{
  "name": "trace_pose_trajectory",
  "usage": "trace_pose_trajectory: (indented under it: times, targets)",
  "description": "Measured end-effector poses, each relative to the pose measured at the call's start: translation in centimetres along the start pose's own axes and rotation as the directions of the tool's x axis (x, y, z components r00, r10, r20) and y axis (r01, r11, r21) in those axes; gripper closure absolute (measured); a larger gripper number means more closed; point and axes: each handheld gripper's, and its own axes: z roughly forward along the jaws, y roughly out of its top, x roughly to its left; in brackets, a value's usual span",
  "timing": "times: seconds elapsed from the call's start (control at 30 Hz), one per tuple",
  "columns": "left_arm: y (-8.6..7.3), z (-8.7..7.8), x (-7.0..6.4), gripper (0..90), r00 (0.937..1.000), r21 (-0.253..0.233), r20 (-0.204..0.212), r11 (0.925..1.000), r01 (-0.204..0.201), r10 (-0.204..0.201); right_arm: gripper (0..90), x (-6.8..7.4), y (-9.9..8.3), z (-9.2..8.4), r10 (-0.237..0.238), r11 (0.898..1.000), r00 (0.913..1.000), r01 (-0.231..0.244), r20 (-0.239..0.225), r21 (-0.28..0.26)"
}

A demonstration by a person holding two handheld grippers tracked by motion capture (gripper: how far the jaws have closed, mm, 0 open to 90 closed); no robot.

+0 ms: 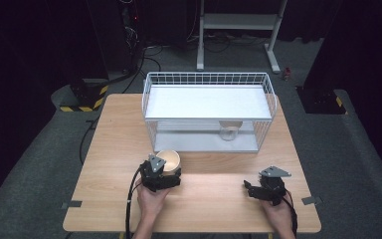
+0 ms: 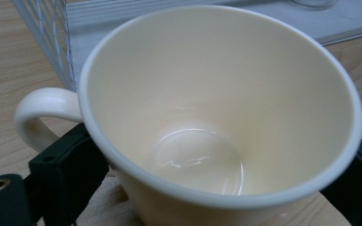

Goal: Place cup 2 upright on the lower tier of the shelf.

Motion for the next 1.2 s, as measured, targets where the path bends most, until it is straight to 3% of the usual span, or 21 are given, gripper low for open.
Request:
trace_pose_trajectory:
  times: [0.5,0.83,1.2]
  targets:
    - [0.04,0.68,-0.22,7.1,0.9997,0.002,-0.025,1.0000,0.002,-0.002,22.7,-0.02,0.00,0.01,-0.002,1.000,1.0000,0.002,0.000,-0.001]
    - [0.10,0.97,-0.09,7.3,0.9996,0.002,-0.014,0.9997,0.024,-0.024,22.7,0.00,0.00,0.01,0.000,1.000,1.0000,0.000,0.000,0.000]
    - [0.05,0.98,-0.11,7.8,0.9999,-0.005,-0.015,1.0000,0.008,-0.008,22.7,-0.03,0.00,0.02,-0.005,1.000,1.0000,0.005,0.001,-0.002]
